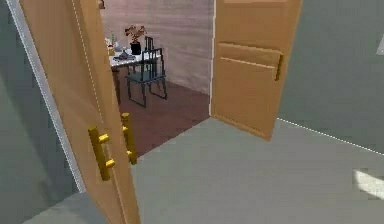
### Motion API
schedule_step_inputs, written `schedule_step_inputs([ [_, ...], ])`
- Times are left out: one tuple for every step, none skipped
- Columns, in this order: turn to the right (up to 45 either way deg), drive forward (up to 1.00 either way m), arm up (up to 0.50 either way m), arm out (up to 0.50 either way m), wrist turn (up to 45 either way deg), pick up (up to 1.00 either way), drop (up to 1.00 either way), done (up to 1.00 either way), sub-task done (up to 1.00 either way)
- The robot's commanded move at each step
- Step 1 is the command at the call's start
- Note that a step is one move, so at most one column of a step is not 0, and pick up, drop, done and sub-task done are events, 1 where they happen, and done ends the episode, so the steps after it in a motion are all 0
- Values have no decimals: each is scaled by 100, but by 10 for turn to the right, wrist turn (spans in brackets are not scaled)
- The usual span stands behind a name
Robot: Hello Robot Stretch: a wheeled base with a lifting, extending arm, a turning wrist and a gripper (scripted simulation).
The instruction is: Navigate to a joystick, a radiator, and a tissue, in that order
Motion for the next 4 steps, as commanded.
schedule_step_inputs([
  [0, 85, 0, 0, 0, 0, 0, 0, 0],
  [-270, 0, 0, 0, 0, 0, 0, 0, 0],
  [0, 100, 0, 0, 0, 0, 0, 0, 0],
  [-60, 0, 0, 0, 0, 0, 0, 0, 0],
])
